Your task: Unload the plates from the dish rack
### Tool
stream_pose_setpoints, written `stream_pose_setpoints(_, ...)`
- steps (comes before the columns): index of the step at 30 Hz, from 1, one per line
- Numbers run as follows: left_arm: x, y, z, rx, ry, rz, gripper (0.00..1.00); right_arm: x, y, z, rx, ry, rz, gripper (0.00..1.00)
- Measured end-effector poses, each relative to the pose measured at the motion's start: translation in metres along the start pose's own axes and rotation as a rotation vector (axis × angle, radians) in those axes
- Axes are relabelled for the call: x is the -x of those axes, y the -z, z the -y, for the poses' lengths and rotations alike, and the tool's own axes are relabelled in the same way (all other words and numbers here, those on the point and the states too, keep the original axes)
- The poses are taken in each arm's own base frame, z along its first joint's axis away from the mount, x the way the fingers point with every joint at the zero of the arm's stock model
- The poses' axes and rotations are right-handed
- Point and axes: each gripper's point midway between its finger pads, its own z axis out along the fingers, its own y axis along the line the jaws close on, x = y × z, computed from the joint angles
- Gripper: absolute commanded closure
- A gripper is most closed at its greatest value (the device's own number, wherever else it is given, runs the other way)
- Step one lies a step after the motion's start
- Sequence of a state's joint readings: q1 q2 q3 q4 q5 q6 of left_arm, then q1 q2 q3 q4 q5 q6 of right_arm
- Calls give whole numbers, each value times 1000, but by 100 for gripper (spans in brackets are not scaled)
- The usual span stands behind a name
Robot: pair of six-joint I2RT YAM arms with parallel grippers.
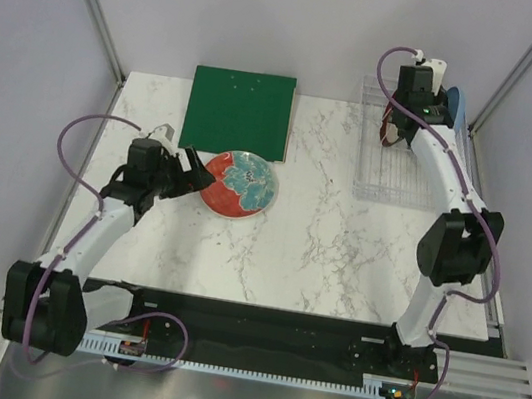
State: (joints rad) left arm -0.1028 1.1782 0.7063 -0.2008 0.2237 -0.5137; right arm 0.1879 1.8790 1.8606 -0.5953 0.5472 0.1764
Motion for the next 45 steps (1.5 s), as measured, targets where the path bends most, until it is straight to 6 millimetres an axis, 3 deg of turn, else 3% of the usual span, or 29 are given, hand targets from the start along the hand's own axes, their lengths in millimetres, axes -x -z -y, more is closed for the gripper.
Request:
stream_pose_setpoints(4, 27, 27, 29, -94, -37, 103, 0, 4, -35, -9, -50, 27, 1, 38)
stream_pose_setpoints(7, 34, 32, 38, -126, -49, 116, 0, 11, -56, -15, -91, 58, 21, 37)
stream_pose_setpoints(17, 30, 19, 38, -131, -58, 60, 0, 33, -88, -14, -167, 73, 90, 35)
stream_pose_setpoints(23, 31, 10, 38, -131, -64, 34, 0, 21, -116, -5, -186, 73, 71, 36)
stream_pose_setpoints(26, 29, 5, 36, -126, -62, 20, 0, 8, -130, -3, -183, 82, 45, 44)
stream_pose_setpoints(28, 28, 2, 35, -123, -63, 15, 0, 2, -139, -3, -172, 80, 35, 56)
stream_pose_setpoints(29, 28, 1, 35, -123, -63, 14, 0, 2, -142, -6, -157, 72, 38, 63)
stream_pose_setpoints(30, 29, 0, 34, -123, -64, 14, 0, 2, -144, -8, -146, 74, 39, 79)
stream_pose_setpoints(33, 29, 0, 34, -124, -66, 16, 0, 4, -142, -14, -119, 86, 43, 97)
stream_pose_setpoints(45, 26, -2, 39, -136, -73, 7, 0, 10, -131, -25, -163, 182, 96, 100)
